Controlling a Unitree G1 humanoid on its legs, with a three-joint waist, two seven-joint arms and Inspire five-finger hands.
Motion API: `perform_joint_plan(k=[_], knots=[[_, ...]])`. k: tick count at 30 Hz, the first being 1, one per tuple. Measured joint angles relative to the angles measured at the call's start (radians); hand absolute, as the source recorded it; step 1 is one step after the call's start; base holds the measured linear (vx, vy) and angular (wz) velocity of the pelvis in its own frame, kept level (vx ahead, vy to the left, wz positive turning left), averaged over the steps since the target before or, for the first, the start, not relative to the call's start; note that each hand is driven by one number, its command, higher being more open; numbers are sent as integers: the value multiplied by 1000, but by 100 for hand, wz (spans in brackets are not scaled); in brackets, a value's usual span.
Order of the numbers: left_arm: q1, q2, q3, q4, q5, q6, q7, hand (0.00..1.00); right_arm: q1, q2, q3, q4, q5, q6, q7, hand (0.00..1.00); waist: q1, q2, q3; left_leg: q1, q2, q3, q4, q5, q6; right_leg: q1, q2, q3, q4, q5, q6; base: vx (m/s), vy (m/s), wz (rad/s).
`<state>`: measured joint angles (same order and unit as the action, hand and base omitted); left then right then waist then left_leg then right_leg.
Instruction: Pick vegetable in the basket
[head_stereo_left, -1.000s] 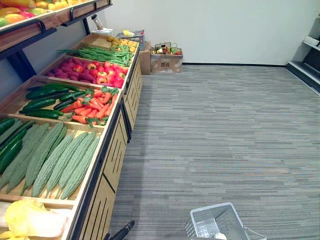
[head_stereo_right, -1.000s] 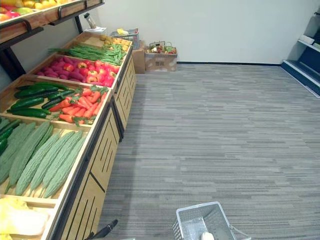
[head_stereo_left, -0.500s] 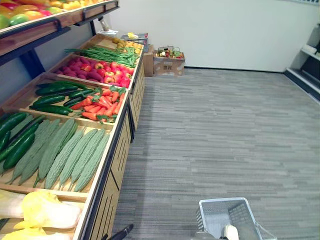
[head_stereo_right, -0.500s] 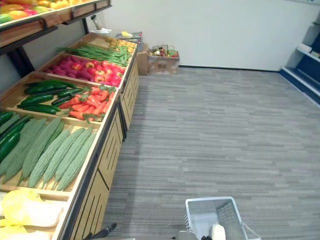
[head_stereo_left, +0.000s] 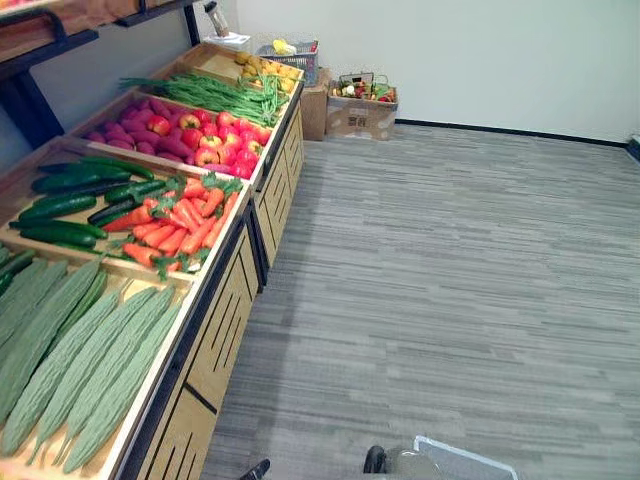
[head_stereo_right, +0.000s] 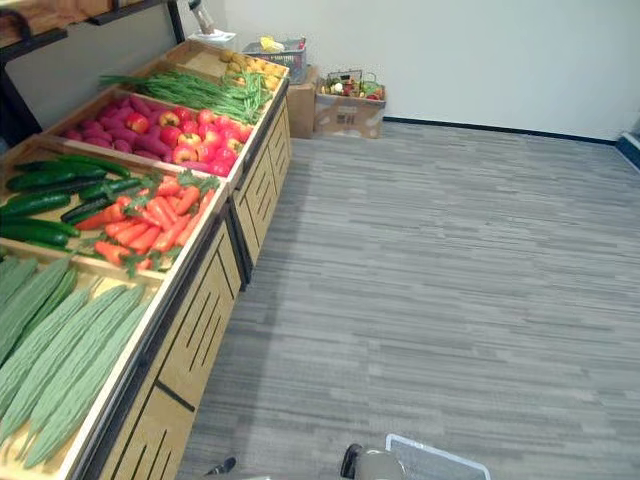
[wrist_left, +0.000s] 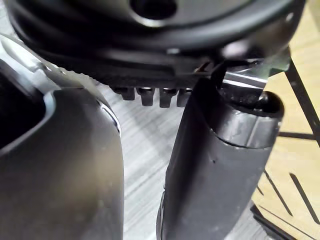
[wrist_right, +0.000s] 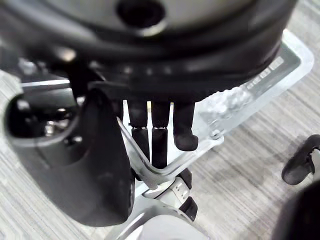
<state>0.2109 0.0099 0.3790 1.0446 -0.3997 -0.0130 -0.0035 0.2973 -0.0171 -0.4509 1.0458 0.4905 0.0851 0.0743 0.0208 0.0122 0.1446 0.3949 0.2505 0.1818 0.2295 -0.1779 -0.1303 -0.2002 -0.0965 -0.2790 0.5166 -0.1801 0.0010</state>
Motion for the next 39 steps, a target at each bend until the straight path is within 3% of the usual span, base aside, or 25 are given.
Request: perform_joint_plan(k=[2, 3, 4, 5, 6, 7, 8, 9, 11, 12, 13, 14, 16, 21, 24, 35, 37, 39], knots=[[2, -9, 19, 1, 8, 1, -17, 100, -10, -5, -21, -3, -24, 1, -1, 0, -6, 11, -26, -64, 30, -19, 132, 33, 9, 15, 27, 0, -11, -37, -9, 480, -238, -10], [-6, -16, 35, 0, 7, -1, -18, 100, -13, -6, -37, 8, -34, 8, -4, 0, -13, 13, -31, -136, 50, -56, 271, 84, 9, 45, 43, -8, -41, -48, -14, 508, -267, 4], [-16, -13, 35, 0, 6, -5, -19, 100, -14, -10, -37, 18, -47, 10, -6, 0, -13, 12, -30, -210, 74, -85, 425, 177, -2, 104, 65, -8, -100, -47, -20, 420, -221, 7], [-22, -4, 35, -1, 7, -10, -19, 100, -15, -11, -35, 22, -60, 9, -7, 0, -14, 9, -28, -251, 84, -95, 518, 167, -8, 136, 74, -10, -130, -44, -24, 377, -188, 1], [-28, 2, 35, -11, 7, -10, -28, 100, -17, -12, -34, 38, -60, 4, -9, 0, -14, 4, -24, -335, 103, -84, 687, 95, 8, 204, 90, -11, -194, -37, -31, 329, -93, -2], [-35, 8, 30, -16, 7, -21, -33, 100, -29, -11, -30, 61, -59, -5, -8, 0, -14, -13, -13, -399, 102, -54, 768, 19, 31, 271, 94, -8, -244, -28, -31, 383, -98, -6], [-39, 13, 30, -22, 7, -22, -35, 100, -37, -12, -30, 73, -59, -7, -8, 0, -14, -23, -7, -428, 97, -29, 773, -15, 35, 301, 93, -4, -267, -26, -30, 297, -39, -12], [-44, 21, 28, -26, 7, -22, -39, 100, -48, -13, -30, 83, -59, -8, -7, 0, -12, -32, -3, -466, 87, 4, 745, -59, 39, 336, 89, 4, -294, -23, -27, 202, 26, -26], [-47, 27, 26, -33, 5, -22, -41, 100, -81, -9, -37, 83, -57, -10, -1, 0, -11, -46, 6, -547, 18, 41, 485, -110, 48, 390, 68, 34, -338, -21, -12, 257, 118, -47], [-47, 26, 22, -32, 5, -23, -39, 100, -89, -9, -37, 79, -57, -10, 4, 0, -8, -42, 8, -557, -19, 39, 303, -64, 54, 399, 62, 55, -339, -28, 10, 229, 168, -48], [-47, 24, 17, -31, 6, -25, -38, 100, -93, -13, -39, 71, -55, -12, 4, 0, 1, -34, 13, -560, -43, 21, 223, 46, 79, 401, 70, 73, -333, -36, 24, 351, 194, -37], [-46, 45, 19, -20, 8, -31, -32, 100, -94, 11, -26, 66, -53, -15, 2, 0, 5, -62, 10, -516, -90, 42, 153, 50, 89, 397, 34, 137, -340, -37, 32, 260, 120, -10], [-51, 55, 20, -21, 12, -45, -28, 100, -86, 24, 5, 57, -53, -22, 9, 0, 3, -98, 6, -512, -132, 42, 116, 61, 101, 394, 6, 159, -360, -28, 32, 326, 127, 22], [-35, 49, 19, -13, 22, -20, -11, 100, -86, 23, 37, 27, -54, -33, 9, 0, 26, -83, 6, -409, -133, 108, 21, 69, 99, 400, -7, 214, -320, 12, 51, 152, 51, -22], [-37, 40, 18, 9, 16, -21, -6, 100, -85, 10, 59, 14, -84, -43, 29, 0, 20, -65, -12, -333, -145, 147, -124, 130, 87, 383, -6, 220, -316, 39, 65, 58, -7, -38], [-46, 56, -62, 37, -13, -50, -4, 100, -88, 7, 38, 19, -102, -51, 36, 0, 11, -55, -27, -278, -186, 150, -308, 225, 101, 335, -12, 197, -278, 40, 65, -12, -2, -1], [-46, 61, -81, 41, -29, -50, -4, 100, -89, 2, 34, 19, -102, -52, 30, 0, 10, -54, -26, -277, -188, 141, -316, 227, 105, 305, -14, 192, -216, 40, 65, -89, 9, 14], [-45, 69, -98, 42, -30, -50, -5, 100, -90, -24, 25, 19, -102, -52, 25, 0, 2, -53, -18, -276, -217, 96, -316, 208, 121, 197, -51, 173, 46, 46, 62, -130, 41, 40]])
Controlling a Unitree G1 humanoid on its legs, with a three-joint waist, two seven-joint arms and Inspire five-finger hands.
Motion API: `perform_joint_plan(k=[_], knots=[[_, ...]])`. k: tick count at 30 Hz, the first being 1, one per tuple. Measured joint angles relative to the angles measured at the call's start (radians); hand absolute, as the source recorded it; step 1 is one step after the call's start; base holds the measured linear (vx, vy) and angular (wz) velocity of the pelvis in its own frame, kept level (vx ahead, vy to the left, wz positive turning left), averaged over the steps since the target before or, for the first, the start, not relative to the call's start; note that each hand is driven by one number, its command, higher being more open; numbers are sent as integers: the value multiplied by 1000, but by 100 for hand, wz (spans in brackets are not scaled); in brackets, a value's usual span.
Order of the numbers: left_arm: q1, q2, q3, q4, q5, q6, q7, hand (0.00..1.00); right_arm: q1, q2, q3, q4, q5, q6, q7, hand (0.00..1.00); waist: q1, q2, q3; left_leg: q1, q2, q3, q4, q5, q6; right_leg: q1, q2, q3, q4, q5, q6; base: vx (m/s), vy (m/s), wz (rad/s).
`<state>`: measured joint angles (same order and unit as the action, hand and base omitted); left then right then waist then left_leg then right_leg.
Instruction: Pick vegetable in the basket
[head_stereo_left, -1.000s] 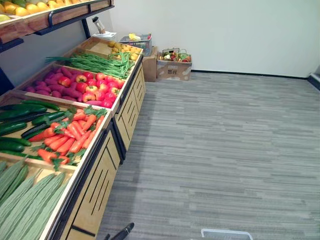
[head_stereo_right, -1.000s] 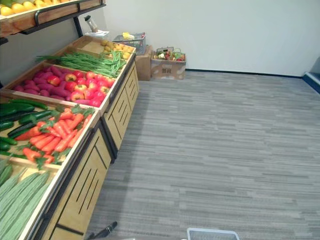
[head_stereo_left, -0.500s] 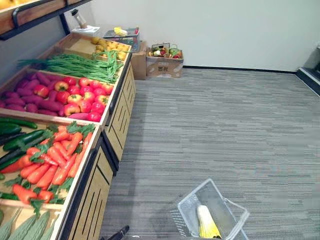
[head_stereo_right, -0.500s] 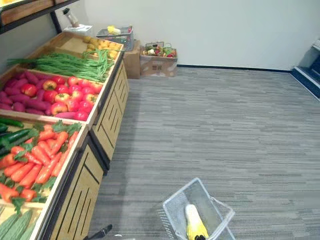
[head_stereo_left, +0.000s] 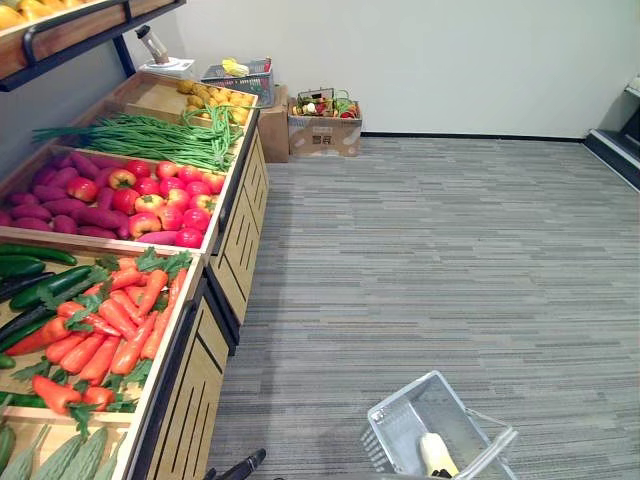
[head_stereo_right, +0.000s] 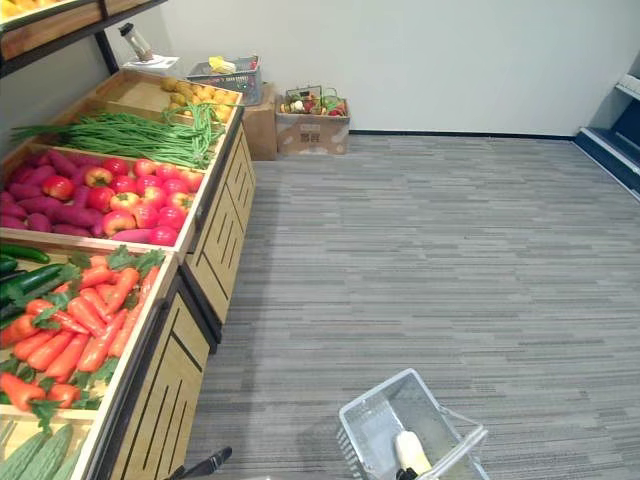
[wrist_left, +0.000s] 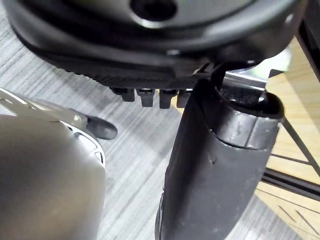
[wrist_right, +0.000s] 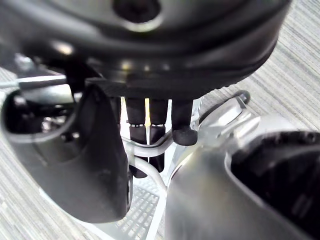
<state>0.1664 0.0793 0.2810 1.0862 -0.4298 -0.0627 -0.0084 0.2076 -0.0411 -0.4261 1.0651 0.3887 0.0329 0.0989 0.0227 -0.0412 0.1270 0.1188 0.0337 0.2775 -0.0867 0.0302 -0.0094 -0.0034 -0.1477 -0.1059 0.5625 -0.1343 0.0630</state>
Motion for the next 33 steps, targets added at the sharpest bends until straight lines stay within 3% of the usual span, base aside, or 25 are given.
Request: perform_joint_plan(k=[1, 3, 5, 7, 8, 9, 12, 14, 16, 17, 18, 20, 22, 25, 29, 32, 33], knots=[[0, 2, -1, 1, 0, 0, 0, 100, 0, -3, -15, 0, 0, 0, 0, 0, -2, -3, 4, 2, -9, -18, 3, -4, 6, -34, -18, 0, 76, 16, -2, -102, 34, 50], [6, 4, -1, 8, 0, -2, 0, 100, 7, -7, -32, 2, 0, -1, -1, 0, -9, -2, 14, 16, -32, -61, 20, -15, 23, -101, -57, 4, 242, 115, 13, -40, 17, 57], [16, 5, 0, 8, 0, -3, 0, 100, 9, -6, -33, 14, 0, 1, -1, 0, -15, 1, 23, 36, -40, -97, 25, -26, 45, -117, -74, 6, 315, 168, 16, -3, 17, 49], [29, 7, 1, 8, 0, -9, 0, 100, 8, 8, -47, 20, 5, 3, 0, 0, -25, 2, 26, 36, -39, -133, 44, -40, 68, -136, -68, 3, 340, 74, 16, -26, 0, 46], [33, 4, 10, 9, 1, -12, -2, 100, 8, 27, -66, 20, 6, 6, 0, 0, -29, 5, 33, 34, -28, -149, 60, -49, 70, -154, -44, 1, 309, 8, 16, -29, -38, 40], [33, -2, 22, 7, 2, -13, -3, 100, 13, 40, -67, 18, 6, 6, 0, 0, -30, 11, 42, 35, -13, -160, 74, -59, 68, -159, -19, 2, 253, -15, 19, -45, -83, 50], [33, -32, 85, -7, 1, -16, -6, 100, 37, 52, -70, -10, 11, 20, 12, 0, -29, 23, 48, 10, 41, -208, 120, -94, 47, -156, 54, 27, -31, -15, 26, -9, -144, 56], [34, -33, 100, -15, -2, -16, -17, 100, 45, 54, -46, -10, 8, 29, 15, 0, -27, 13, 48, -13, 51, -262, 120, -101, 35, -147, 89, 108, -196, -10, 36, 107, -229, 82], [38, -21, 138, -43, -8, -15, -20, 100, 60, 74, -11, -7, 6, 32, 8, 0, -27, -58, 48, -47, -2, -307, 162, -107, 6, -102, 65, 206, -328, -71, 90, 161, -269, 103], [27, -39, 148, -45, -13, -14, -7, 100, 67, 71, -9, -9, 6, 33, -5, 0, -24, -47, 68, -93, 4, -357, 275, -158, -31, -104, 75, 187, -260, -30, 78, 137, -268, 100], [27, -45, 155, -45, -13, -14, -4, 100, 72, 67, -5, -10, 7, 32, -7, 0, -23, -41, 67, -95, 7, -379, 294, -173, -47, -101, 79, 174, -238, -33, 62, 121, -256, 108], [30, -53, 156, -45, -13, -12, -4, 100, 83, 51, 24, -6, 7, 32, -15, 0, -20, -27, 59, -95, 23, -426, 344, -213, -74, -73, 88, 114, -197, -58, 15, 160, -207, 78], [41, -60, 160, -63, -12, -10, -11, 100, 80, 34, 62, -2, 6, 27, -20, 0, -15, -18, 51, -96, 44, -429, 361, -233, -84, -50, 100, 77, -195, -80, 2, 219, -185, 54], [60, -58, 168, -84, -10, -14, -46, 100, 81, 33, 93, -1, 1, 26, -35, 0, 0, -34, 22, -101, 59, -393, 337, -222, -90, -16, 93, 14, -203, -97, -17, 246, -115, 59], [102, -52, 166, -122, -10, -26, -62, 100, 66, 47, 90, -6, -7, 22, -38, 0, 12, -67, -25, -90, 61, -324, 261, -142, -77, 1, 78, -6, -204, -77, -19, 201, -27, 66], [103, -35, 130, -120, 17, -30, -66, 100, 34, 51, 62, -20, 0, 21, -24, 0, 12, -66, -46, -68, 69, -230, 125, -10, -24, 26, 78, -54, -245, 1, -31, 49, 14, 99], [101, -32, 117, -119, 27, -30, -66, 100, 29, 54, 51, -32, 2, 19, -21, 0, 11, -68, -50, -68, 74, -194, 109, -7, -3, 28, 77, -65, -253, 11, -34, 13, 59, 106]])
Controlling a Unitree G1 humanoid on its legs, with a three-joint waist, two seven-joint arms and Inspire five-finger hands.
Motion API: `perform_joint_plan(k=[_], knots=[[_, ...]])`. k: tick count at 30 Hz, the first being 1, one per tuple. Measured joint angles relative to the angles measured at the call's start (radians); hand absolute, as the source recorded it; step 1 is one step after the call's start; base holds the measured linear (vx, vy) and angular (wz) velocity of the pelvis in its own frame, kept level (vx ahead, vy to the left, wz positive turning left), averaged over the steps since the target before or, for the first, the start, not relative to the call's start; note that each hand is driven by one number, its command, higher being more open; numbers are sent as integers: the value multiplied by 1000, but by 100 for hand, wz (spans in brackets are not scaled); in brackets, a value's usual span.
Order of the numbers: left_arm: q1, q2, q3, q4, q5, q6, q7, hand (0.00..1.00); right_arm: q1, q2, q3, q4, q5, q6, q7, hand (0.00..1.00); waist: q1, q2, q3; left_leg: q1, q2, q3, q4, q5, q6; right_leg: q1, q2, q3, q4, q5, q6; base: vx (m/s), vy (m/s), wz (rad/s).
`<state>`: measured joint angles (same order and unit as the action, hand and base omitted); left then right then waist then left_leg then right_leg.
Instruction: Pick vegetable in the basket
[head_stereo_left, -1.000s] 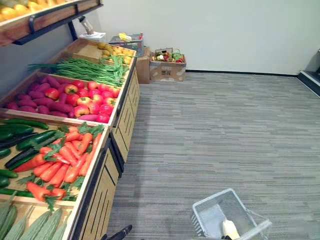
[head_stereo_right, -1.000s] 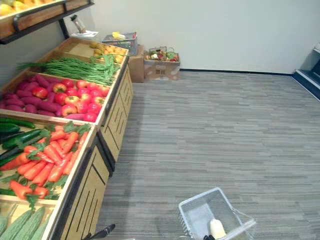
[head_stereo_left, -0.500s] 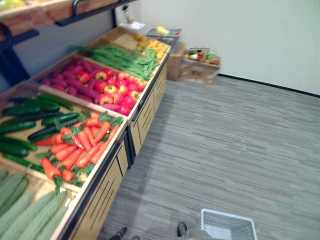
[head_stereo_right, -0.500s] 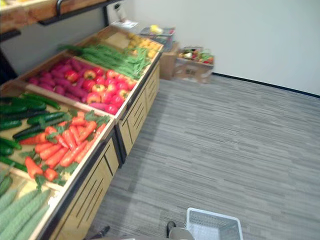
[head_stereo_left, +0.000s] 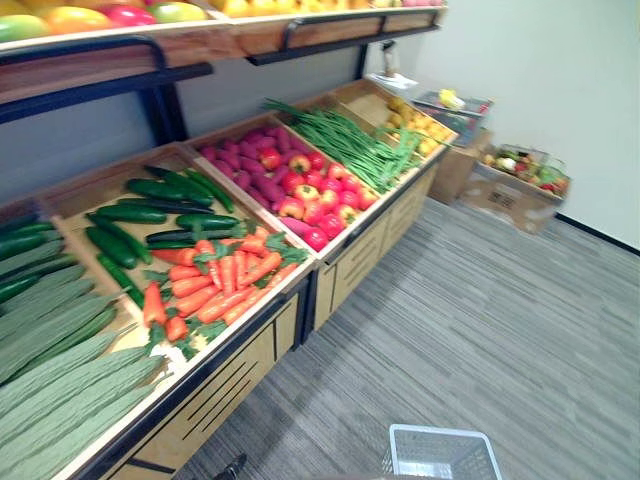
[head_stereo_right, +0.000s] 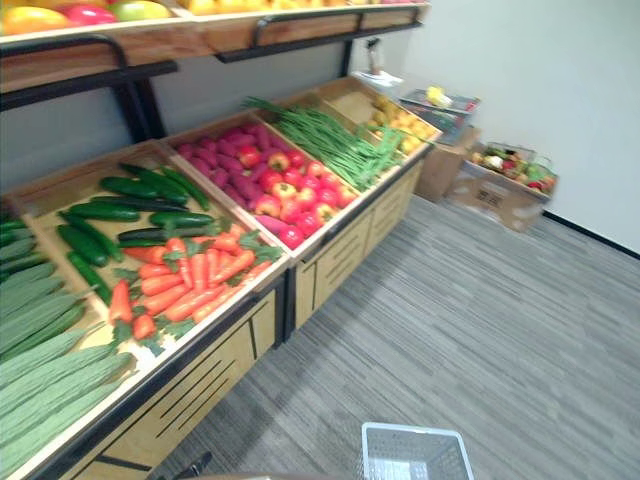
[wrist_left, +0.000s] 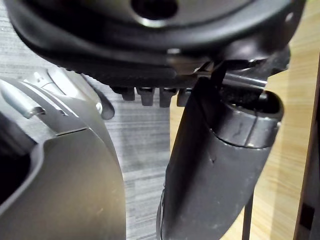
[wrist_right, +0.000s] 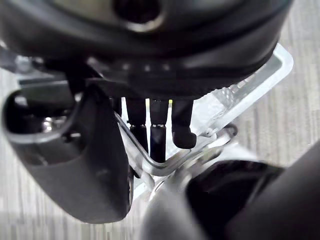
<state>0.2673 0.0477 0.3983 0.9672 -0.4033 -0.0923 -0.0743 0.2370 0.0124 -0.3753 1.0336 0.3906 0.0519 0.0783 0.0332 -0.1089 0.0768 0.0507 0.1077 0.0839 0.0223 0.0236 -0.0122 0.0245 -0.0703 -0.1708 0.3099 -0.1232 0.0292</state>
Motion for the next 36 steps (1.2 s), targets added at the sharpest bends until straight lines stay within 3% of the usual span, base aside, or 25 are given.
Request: perform_joint_plan(k=[1, 2, 3, 4, 6, 8, 10, 12, 17, 20, 24, 27, 36], knots=[[-9, 12, -28, 11, 15, 1, 0, 100, -17, -2, -2, -16, 4, -14, 16, 0, -9, 16, 8, -19, 16, 138, 30, -34, 36, 17, -1, -31, -16, 2, -2, -9, 71, 100], [-14, 16, -43, 21, 22, 5, 0, 100, -27, -2, -7, -16, 4, -17, 22, 0, -14, 24, 12, -32, 20, 187, 45, -39, 33, 23, -1, -46, -15, 1, -2, -49, 121, 128], [-19, 34, -86, 30, 25, 12, 1, 100, -39, -3, -22, -17, 5, -18, 22, 0, -22, 35, 13, -39, 8, 231, 43, -9, 22, 26, -6, -65, 0, 0, -2, -85, 124, 124], [-25, 47, -125, 30, 32, 13, 1, 100, -42, 3, -37, -17, 7, -19, 22, 0, -33, 47, 17, -33, -15, 212, -4, 36, 30, 20, -13, -70, 18, -8, -7, -77, 126, 137], [-49, 67, -171, 31, 50, 12, -1, 100, -34, 7, -37, -18, 8, -23, 37, 0, -57, 45, 9, -27, -61, 229, -110, 43, 52, 52, -32, -55, -62, -42, -16, -76, 136, 137], [-82, 95, -187, 47, 63, 24, -2, 100, -48, 13, -35, -14, 6, -20, 36, 0, -59, 12, 24, -34, -102, 320, -118, 38, 43, 97, -73, -66, -148, -104, 21, -94, 99, 86], [-91, 80, -206, 66, 63, 40, 3, 100, -48, -6, -26, -22, 8, -33, 37, 0, -65, 46, 46, -19, -122, 313, -119, 62, 48, 123, -87, -75, -155, -111, 29, -115, 50, 33], [-93, 84, -227, 80, 64, 43, 2, 100, -49, -13, -25, -22, 11, -31, 35, 0, -71, 55, 47, -18, -135, 286, -119, 61, 49, 138, -94, -75, -162, -116, 36, -35, 32, 28], [-89, 90, -220, 79, 60, 51, 16, 100, -61, -9, -25, -13, 2, -14, 27, 0, -63, 35, 52, -18, -171, 256, -120, 47, 70, 163, -122, -93, -156, -103, 55, 50, 40, 28], [-77, 80, -190, 86, 39, 58, 28, 100, -77, -6, -17, 3, 2, -10, 19, 0, -52, 35, 52, 14, -148, 243, -119, 38, 64, 164, -95, -39, -109, -53, -11, 95, 82, 12], [-46, 74, -148, 81, 40, 60, 28, 100, -78, 22, -16, 1, 4, -18, 18, 0, -40, 34, 47, 45, -98, 260, -119, 18, 35, 129, -55, -9, -24, 23, -9, 63, 60, -13], [-36, 78, -136, 78, 40, 58, 24, 100, -74, 35, -17, 0, 4, -27, 12, 0, -38, 20, 38, 60, -88, 268, -119, 10, 22, 117, -52, -11, 10, 32, -10, 25, 17, -12], [-26, 57, -138, 79, 40, 57, 24, 100, -66, 20, -17, -3, 4, -18, 0, 0, -38, 55, 16, 70, -55, 286, -119, 18, -8, 137, -30, -25, -23, 34, -7, -13, -57, -7]])
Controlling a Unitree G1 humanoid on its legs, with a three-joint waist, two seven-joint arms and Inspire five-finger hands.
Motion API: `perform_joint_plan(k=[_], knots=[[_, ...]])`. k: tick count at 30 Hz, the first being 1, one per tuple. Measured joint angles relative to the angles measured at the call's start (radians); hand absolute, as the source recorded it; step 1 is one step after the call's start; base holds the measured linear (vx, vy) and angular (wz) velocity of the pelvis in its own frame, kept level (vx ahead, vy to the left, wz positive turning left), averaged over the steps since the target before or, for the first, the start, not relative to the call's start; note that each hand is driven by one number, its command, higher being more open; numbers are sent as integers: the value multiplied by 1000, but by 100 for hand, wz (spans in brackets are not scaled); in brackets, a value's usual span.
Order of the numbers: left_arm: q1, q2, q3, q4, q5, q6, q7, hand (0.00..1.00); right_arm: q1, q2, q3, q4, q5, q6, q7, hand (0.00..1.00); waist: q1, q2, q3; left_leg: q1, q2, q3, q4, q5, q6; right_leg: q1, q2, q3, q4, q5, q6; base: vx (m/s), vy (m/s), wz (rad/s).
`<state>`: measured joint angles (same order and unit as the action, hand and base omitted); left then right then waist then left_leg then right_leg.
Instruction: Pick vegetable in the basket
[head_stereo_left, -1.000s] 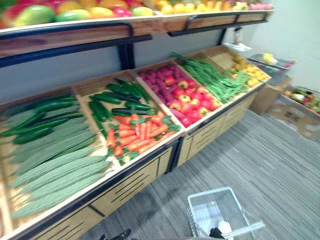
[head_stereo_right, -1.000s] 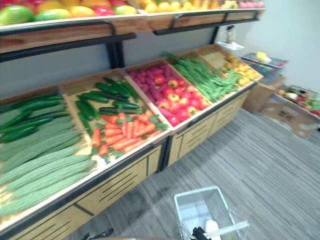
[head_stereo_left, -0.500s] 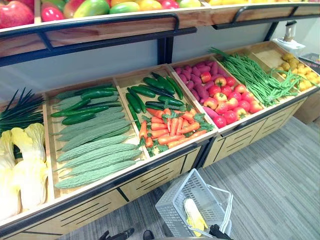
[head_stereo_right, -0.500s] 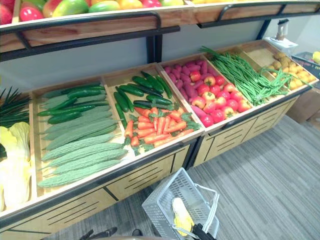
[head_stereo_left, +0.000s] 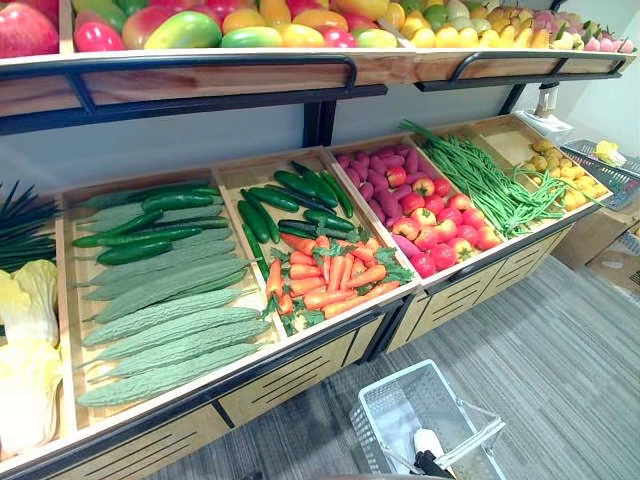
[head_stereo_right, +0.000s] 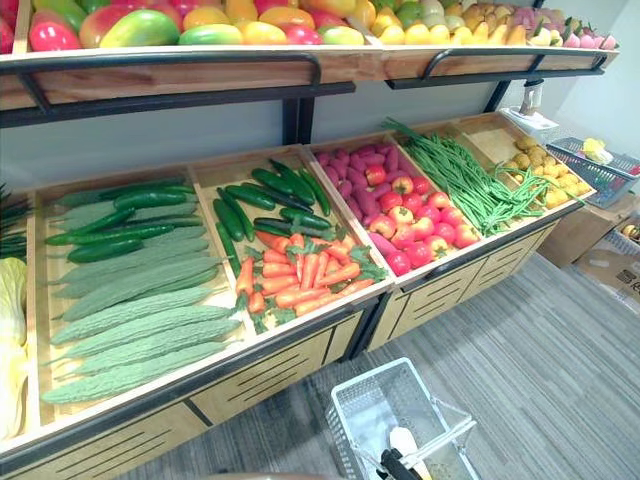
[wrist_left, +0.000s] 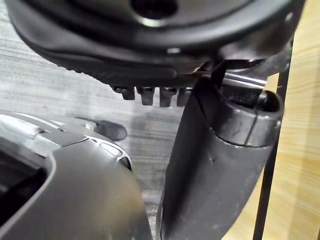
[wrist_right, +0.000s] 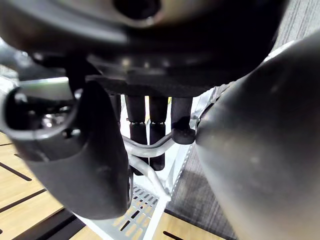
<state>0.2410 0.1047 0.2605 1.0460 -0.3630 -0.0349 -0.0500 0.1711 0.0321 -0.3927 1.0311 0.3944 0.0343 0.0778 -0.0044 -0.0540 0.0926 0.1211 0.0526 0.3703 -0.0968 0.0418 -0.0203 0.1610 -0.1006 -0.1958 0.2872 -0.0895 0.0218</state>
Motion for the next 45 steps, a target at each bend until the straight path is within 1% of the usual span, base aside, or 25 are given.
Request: perform_joint_plan(k=[2, 7, 12, 15, 16, 19, 22, 23, 26, 29, 30, 31, 32, 33, 34, 35, 36, 37, 38, 39, 40, 42, 43, 44, 45], knots=[[0, -4, 0, 0, 0, 0, 0, 100, 0, -6, 0, -1, 0, 11, 0, 0, 0, 6, -4, -2, 13, 0, 0, 6, -9, 0, 12, -2, -4, 0, 0, -34, -117, -2], [1, -6, -1, 0, 0, 0, 0, 100, 0, -13, 0, -2, 0, 32, 1, 0, 1, 10, -7, -5, 33, 6, 0, 19, -29, 9, 30, -8, -31, 0, 0, -27, -100, -5], [1, -8, -2, 0, 1, 1, 1, 100, 0, -17, 0, -2, 0, 47, 0, 0, 3, 14, -9, -17, 40, 19, -1, 22, -37, 19, 38, -17, -67, -2, 3, -37, -74, -6], [-1, -9, -2, 0, 1, 0, 4, 100, 0, -17, -1, -7, 0, 48, 0, 0, 3, 12, -8, -21, 42, 34, -1, 20, -34, 16, 38, -16, -77, -2, 3, -76, -62, -23], [-3, -10, -1, 0, 1, -2, 5, 100, 6, -10, -11, -13, 1, 40, -1, 0, 3, 4, -8, -17, 43, 59, -1, 10, -20, 13, 36, -7, -80, 4, 13, -105, -70, -27], [-4, -9, 1, 0, 1, -8, 4, 100, 12, -6, -11, -18, 1, 38, -1, 0, 4, 0, -10, -15, 43, 67, -1, 6, -15, 11, 34, 1, -80, 10, 22, -42, -25, -12], [-7, -7, 1, 0, 1, -9, 2, 100, 21, 2, -11, -36, 0, 35, -1, 0, 8, -7, -11, -14, 42, 95, 0, 0, -7, -7, 29, 13, -64, 13, 27, -4, 1, -17], [-7, -6, 1, 0, 1, -9, 1, 100, 21, 3, -11, -36, 0, 35, -1, 0, 8, -8, -10, -10, 42, 102, 0, -4, -7, -9, 27, 16, -62, 18, 33, 4, 5, -21], [-6, 1, 1, 0, 1, -7, -2, 100, 23, 7, -11, -36, 0, 32, -4, 0, 8, -13, -10, 4, 39, 109, 0, -13, -4, -6, 22, 15, -52, 20, 34, 15, -4, -12], [-8, 4, 0, 0, 2, -5, -2, 100, 22, 9, -12, -39, 1, 27, -5, 0, 9, -21, -6, 16, 36, 107, 0, -25, 0, -24, 12, 8, 11, 20, 34, 6, 2, 2], [-9, 5, -1, 1, 3, 2, 0, 100, 18, 11, -19, -45, 3, 25, -5, 0, 9, -23, -3, 24, 35, 103, 1, -31, 2, -55, 2, 2, 91, 20, 34, 22, 26, 14], [-9, 10, -2, 1, 2, 5, -1, 100, 18, 14, -24, -58, 5, 19, -4, 0, 11, -27, 9, 41, 29, 89, 1, -37, 9, -93, -17, 0, 209, 24, 42, 18, 33, 22], [-10, 13, -3, 1, 2, 7, 0, 100, 17, 16, -31, -64, 6, 17, -3, 0, 11, -28, 14, 51, 27, 78, 2, -40, 14, -117, -29, 5, 277, 33, 56, 27, 35, 46], [-18, 25, -11, 3, 2, 16, 3, 100, 18, 20, -51, -72, 6, 14, 2, 0, 8, -32, 20, 61, 27, 49, 17, -52, 23, -168, -47, 17, 393, 14, 54, 32, 2, 64], [-23, 33, -15, 5, 1, 22, 6, 100, 20, 20, -60, -75, 3, 14, 4, 0, 9, -41, 26, 52, 36, 23, 59, -78, 23, -184, -63, 26, 425, -33, 54, 61, -41, 85], [-24, 31, -15, 7, 0, 24, 9, 100, 29, 19, -72, -73, 2, 14, 4, 0, 16, -41, 28, 45, 51, -4, 116, -116, 22, -200, -93, 33, 429, -62, 63, 58, -65, 68], [-23, 29, -13, 9, 0, 25, 9, 100, 34, 19, -81, -75, 2, 6, 5, 0, 21, -38, 29, 45, 61, -11, 139, -133, 18, -206, -106, 40, 418, -62, 64, 80, -101, 53], [-22, 21, 0, 10, 1, 27, 11, 100, 40, 19, -96, -76, 0, -4, 8, 0, 32, -32, 31, 44, 86, -25, 185, -167, 8, -217, -130, 55, 376, -61, 67, 120, -188, 33], [-22, 16, 4, 9, 1, 26, 15, 100, 43, 18, -97, -75, -1, -11, 9, 0, 41, -25, 31, 39, 122, -36, 234, -202, -9, -222, -138, 74, 304, -55, 75, 170, -277, 33], [-24, 11, 25, 2, 1, 25, 14, 100, 43, 18, -96, -72, -2, -12, 10, 0, 49, -23, 30, 31, 157, -53, 276, -230, -32, -230, -138, 100, 233, -49, 74, 135, -227, 23], [-25, 9, 30, 1, 2, 24, 15, 100, 43, 18, -95, -72, -2, -12, 11, 0, 50, -23, 30, 30, 165, -56, 285, -236, -38, -231, -139, 106, 217, -47, 75, 207, -285, 24], [-26, 0, 45, -4, 1, 21, 14, 100, 44, 16, -88, -74, -4, -12, 19, 0, 52, -23, 30, 28, 210, -90, 329, -268, -83, -231, -143, 144, 132, 0, 95, 260, -323, 32], [-26, -1, 45, -5, 1, 21, 14, 100, 45, 14, -88, -74, -4, -12, 19, 0, 53, -23, 30, 29, 218, -96, 334, -273, -98, -230, -145, 144, 118, 9, 108, 313, -407, 30], [-25, 0, 44, -10, 1, 19, 14, 100, 45, 14, -88, -73, -5, -12, 20, 0, 53, -25, 29, 32, 228, -103, 334, -274, -130, -224, -143, 139, 73, 41, 147, 261, -362, 22], [-18, 7, 43, -16, 1, 18, 8, 100, 46, 18, -89, -67, -8, -12, 21, 0, 52, -39, 21, 32, 227, -102, 328, -273, -162, -210, -144, 122, 15, 154, 165, 393, -589, 19]])
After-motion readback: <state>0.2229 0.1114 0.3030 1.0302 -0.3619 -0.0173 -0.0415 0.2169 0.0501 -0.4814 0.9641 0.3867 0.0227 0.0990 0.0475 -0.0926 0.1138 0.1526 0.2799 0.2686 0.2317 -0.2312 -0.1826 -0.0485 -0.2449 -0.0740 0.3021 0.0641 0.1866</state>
